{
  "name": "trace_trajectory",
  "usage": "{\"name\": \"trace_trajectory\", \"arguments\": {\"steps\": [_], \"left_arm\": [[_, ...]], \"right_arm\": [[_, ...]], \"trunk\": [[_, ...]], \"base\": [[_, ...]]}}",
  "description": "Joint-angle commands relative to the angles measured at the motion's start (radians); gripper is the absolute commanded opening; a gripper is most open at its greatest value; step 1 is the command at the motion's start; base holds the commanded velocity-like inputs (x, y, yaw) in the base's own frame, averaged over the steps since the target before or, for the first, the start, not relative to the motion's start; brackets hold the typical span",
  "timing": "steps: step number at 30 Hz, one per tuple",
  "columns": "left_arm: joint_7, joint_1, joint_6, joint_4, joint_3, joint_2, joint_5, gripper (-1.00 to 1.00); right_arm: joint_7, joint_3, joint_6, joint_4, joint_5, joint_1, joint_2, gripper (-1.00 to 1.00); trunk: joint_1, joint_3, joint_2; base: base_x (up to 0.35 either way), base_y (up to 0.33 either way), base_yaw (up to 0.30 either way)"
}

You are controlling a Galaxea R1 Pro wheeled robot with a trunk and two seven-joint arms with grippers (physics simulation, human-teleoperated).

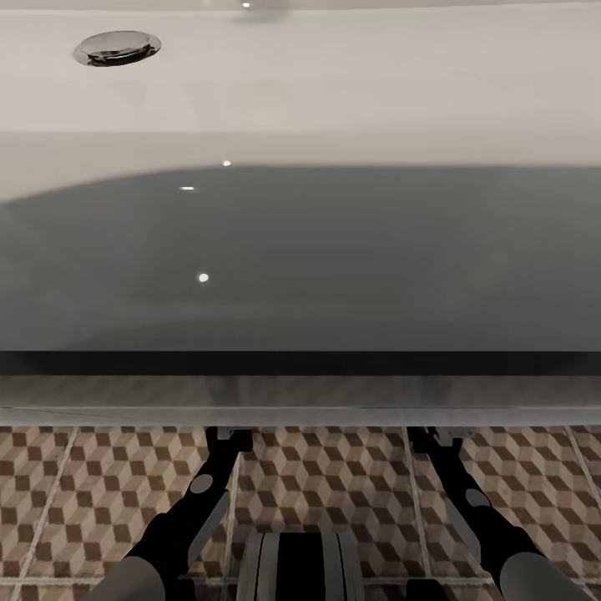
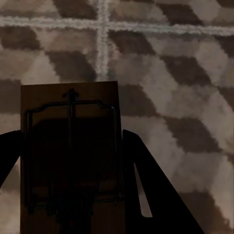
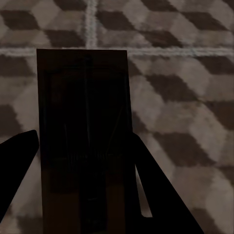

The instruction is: Take the four mousetraps from the cabinet in the bathroom and place them on the bathroom floor. Make sure all four end up on the same floor surface, and ensure that at least two of them are either under or directly next to the same bathroom sink.

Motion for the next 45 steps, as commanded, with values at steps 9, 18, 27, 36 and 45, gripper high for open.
{"name": "trace_trajectory", "arguments": {"steps": [9, 18, 27, 36, 45], "left_arm": [[0.003, 0.000, -0.059, 0.005, 0.000, -0.006, -0.004, -1.00], [0.003, 0.000, -0.062, 0.006, 0.000, -0.006, -0.005, -1.00], [0.003, 0.000, -0.063, 0.006, 0.000, -0.007, -0.005, -1.00], [0.003, 0.000, -0.060, 0.017, 0.000, -0.006, -0.005, -1.00], [0.002, -0.002, -0.039, 0.019, 0.000, -0.008, -0.004, -1.00]], "right_arm": [[0.001, 0.003, -0.006, 0.001, 0.006, 0.000, 0.003, -1.00], [0.001, 0.003, -0.023, 0.001, 0.007, 0.000, 0.003, -1.00], [0.001, 0.005, -0.061, 0.001, 0.004, 0.000, 0.003, -1.00], [0.001, 0.009, -0.063, 0.004, -0.002, 0.000, 0.003, -1.00], [0.001, 0.023, 0.088, 0.001, 0.005, -0.023, 0.005, -1.00]], "trunk": [[0.000, 0.000, 0.000], [0.000, 0.000, 0.000], [0.000, 0.000, 0.000], [0.000, 0.000, 0.000], [0.000, 0.000, 0.000]], "base": [[0.000, 0.000, 0.000], [0.000, 0.000, 0.000], [0.000, 0.000, 0.000], [0.000, 0.000, 0.000], [0.000, 0.000, 0.000]]}}
